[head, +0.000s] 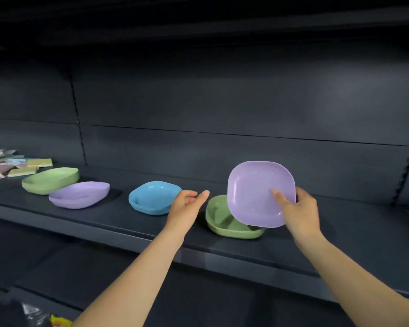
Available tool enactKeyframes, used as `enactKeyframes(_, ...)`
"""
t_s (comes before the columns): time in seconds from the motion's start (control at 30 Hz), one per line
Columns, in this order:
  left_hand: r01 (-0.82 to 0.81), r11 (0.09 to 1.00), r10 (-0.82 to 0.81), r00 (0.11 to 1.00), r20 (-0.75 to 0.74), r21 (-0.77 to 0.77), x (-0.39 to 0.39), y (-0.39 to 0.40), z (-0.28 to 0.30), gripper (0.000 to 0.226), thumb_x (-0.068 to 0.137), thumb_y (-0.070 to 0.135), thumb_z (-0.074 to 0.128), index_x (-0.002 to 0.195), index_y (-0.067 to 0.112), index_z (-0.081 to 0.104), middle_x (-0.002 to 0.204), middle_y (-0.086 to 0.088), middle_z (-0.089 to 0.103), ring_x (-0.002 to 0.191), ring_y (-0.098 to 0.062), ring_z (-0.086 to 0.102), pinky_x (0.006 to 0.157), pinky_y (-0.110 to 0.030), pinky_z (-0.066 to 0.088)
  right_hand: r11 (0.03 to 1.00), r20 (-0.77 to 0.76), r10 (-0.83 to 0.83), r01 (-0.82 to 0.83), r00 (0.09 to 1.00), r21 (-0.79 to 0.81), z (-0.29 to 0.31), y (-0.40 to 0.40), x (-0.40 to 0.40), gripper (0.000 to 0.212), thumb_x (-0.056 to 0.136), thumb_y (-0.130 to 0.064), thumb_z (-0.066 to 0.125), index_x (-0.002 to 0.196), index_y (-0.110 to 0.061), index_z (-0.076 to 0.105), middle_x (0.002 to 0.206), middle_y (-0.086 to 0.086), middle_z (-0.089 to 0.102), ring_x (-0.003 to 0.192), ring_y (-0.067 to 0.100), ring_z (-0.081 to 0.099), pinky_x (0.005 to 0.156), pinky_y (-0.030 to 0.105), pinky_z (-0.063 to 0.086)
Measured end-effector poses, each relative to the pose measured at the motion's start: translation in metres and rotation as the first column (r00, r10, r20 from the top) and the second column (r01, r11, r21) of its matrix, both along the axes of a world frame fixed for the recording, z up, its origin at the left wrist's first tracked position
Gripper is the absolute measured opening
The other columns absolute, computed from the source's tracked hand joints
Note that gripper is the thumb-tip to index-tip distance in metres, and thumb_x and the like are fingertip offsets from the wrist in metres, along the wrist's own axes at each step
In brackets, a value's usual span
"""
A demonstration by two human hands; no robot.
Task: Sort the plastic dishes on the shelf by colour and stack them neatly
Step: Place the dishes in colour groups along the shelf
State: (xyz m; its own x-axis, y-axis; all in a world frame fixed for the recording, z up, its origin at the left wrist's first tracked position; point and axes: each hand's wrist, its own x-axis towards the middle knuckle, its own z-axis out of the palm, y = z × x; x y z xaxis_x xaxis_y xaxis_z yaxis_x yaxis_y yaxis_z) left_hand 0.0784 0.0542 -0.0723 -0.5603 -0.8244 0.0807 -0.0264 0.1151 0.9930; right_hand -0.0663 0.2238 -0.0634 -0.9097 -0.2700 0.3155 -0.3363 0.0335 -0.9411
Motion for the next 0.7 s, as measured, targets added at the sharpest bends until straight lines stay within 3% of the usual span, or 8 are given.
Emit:
enactKeyframes(0.2, 0.15, 0.984, -0.154, 0.987, -0.042, -0.096, 0.038, -0.058, 0.027, 0.02, 0.084, 0.024, 0.068, 0.102, 0.025, 0.06, 0.104, 0.002, 0.067, 0.094, -0.013, 0.063, 0.08, -0.028, 0.051, 0.997, -0.093, 0.078, -0.075, 0.993, 0.034, 0.014, -0.093, 0.073, 0.028, 0.084, -0.03, 0.068, 0.085, -0.003, 0.061, 0.083, 0.016, 0.066, 0.075, 0.033, 0.061, 0.068, 0.044, 0.052)
enactKeyframes(0.33, 0.032, 0.993, -0.039, 0.997, -0.064, -0.112, 0.094, -0.129, 0.036, 0.031, 0.083, 0.01, 0.065, 0.113, 0.018, 0.063, 0.105, -0.001, 0.068, 0.097, -0.021, 0.064, 0.084, -0.037, 0.054, 0.984, -0.05, 0.164, -0.167, 0.985, -0.061, 0.015, -0.186, 0.139, 0.012, 0.084, -0.025, 0.068, 0.078, -0.019, 0.061, 0.08, 0.002, 0.067, 0.076, 0.022, 0.063, 0.069, 0.037, 0.052)
enactKeyframes(0.4, -0.016, 0.993, 0.008, 0.997, -0.072, -0.115, 0.127, -0.174, 0.037, 0.031, 0.084, 0.007, 0.065, 0.114, 0.014, 0.062, 0.104, -0.004, 0.067, 0.096, -0.023, 0.063, 0.081, -0.037, 0.054, 0.974, -0.001, 0.206, -0.205, 0.979, -0.1, 0.014, -0.236, 0.172, 0.014, 0.085, -0.024, 0.068, 0.076, -0.023, 0.058, 0.08, -0.003, 0.066, 0.075, 0.017, 0.062, 0.068, 0.033, 0.052)
enactKeyframes(0.5, -0.058, 0.992, 0.054, 0.998, -0.032, -0.112, 0.171, -0.242, 0.033, 0.025, 0.084, 0.009, 0.065, 0.108, 0.016, 0.062, 0.094, 0.001, 0.065, 0.089, -0.023, 0.062, 0.075, -0.038, 0.055, 0.974, 0.056, 0.219, -0.214, 0.974, -0.078, 0.006, -0.308, 0.212, 0.015, 0.084, -0.025, 0.067, 0.078, -0.016, 0.058, 0.083, 0.002, 0.064, 0.074, 0.019, 0.059, 0.065, 0.031, 0.048)
enactKeyframes(0.57, -0.059, 0.991, 0.059, 0.998, -0.006, -0.116, 0.191, -0.28, 0.029, 0.02, 0.084, 0.009, 0.065, 0.104, 0.015, 0.063, 0.087, 0.004, 0.064, 0.082, -0.019, 0.061, 0.066, -0.031, 0.052, 0.982, 0.056, 0.189, -0.188, 0.98, -0.034, -0.001, -0.348, 0.229, 0.019, 0.083, -0.025, 0.068, 0.079, -0.01, 0.057, 0.093, 0.005, 0.059, 0.076, 0.018, 0.057, 0.065, 0.029, 0.047)
enactKeyframes(0.63, -0.035, 0.988, 0.039, 0.999, 0.027, -0.151, 0.203, -0.31, 0.024, 0.017, 0.085, 0.008, 0.064, 0.1, 0.015, 0.063, 0.086, 0.004, 0.064, 0.083, -0.019, 0.06, 0.061, -0.023, 0.046, 0.989, 0.051, 0.146, -0.146, 0.988, -0.004, -0.008, -0.379, 0.239, 0.02, 0.082, -0.024, 0.069, 0.08, -0.009, 0.056, 0.102, 0.001, 0.05, 0.084, 0.018, 0.056, 0.072, 0.027, 0.048)
enactKeyframes(0.7, 0.005, 0.987, 0.006, 0.998, 0.066, -0.163, 0.207, -0.333, 0.02, 0.016, 0.085, 0.007, 0.063, 0.095, 0.019, 0.063, 0.088, 0.004, 0.065, 0.088, -0.02, 0.061, 0.067, -0.024, 0.048, 0.995, 0.044, 0.096, -0.098, 0.994, 0.028, -0.016, -0.401, 0.244, 0.019, 0.08, -0.023, 0.071, 0.087, -0.011, 0.057, 0.108, -0.001, 0.045, 0.102, 0.023, 0.053, 0.088, 0.036, 0.048)
